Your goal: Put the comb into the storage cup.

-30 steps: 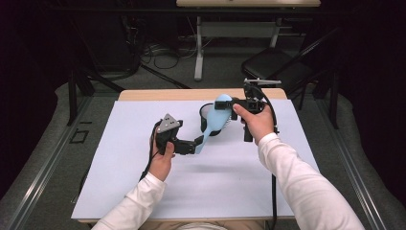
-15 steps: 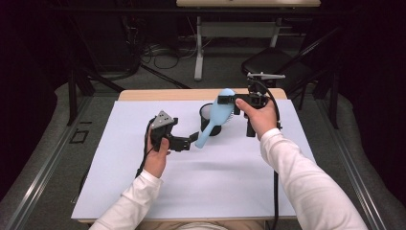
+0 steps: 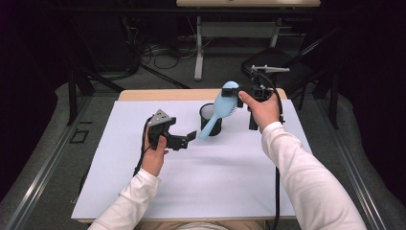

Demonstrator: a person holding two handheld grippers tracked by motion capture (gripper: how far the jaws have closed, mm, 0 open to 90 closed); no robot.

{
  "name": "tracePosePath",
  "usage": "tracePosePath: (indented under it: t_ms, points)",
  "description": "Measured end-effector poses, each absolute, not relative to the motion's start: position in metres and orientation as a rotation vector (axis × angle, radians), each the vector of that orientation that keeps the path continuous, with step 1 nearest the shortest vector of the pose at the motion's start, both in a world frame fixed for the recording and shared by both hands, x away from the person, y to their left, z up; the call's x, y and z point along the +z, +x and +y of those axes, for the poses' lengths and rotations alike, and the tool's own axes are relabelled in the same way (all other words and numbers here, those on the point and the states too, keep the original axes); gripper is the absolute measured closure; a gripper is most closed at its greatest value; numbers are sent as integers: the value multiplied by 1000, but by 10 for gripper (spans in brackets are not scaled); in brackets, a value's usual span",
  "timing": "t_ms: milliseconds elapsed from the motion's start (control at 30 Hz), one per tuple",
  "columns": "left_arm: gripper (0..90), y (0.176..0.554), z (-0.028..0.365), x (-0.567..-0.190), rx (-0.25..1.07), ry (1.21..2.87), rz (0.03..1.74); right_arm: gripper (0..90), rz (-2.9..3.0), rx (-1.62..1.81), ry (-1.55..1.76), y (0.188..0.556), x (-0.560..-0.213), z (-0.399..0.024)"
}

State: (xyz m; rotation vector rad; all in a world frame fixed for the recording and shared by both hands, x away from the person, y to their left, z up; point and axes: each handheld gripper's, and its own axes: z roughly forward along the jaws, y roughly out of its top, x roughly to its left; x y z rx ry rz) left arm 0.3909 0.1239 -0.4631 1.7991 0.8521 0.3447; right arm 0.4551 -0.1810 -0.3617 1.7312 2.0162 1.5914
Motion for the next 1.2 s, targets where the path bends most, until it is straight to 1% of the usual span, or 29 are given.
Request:
tracePosePath:
  t_ms: [600, 1200]
  points:
    - [5, 392, 127, -462, 343, 1800, 864, 485, 1912, 1579, 1737, 472, -335, -184]
    - [5, 392, 127, -463, 340, 1801, 863, 485, 1815, 1534, 1754, 486, -320, -189]
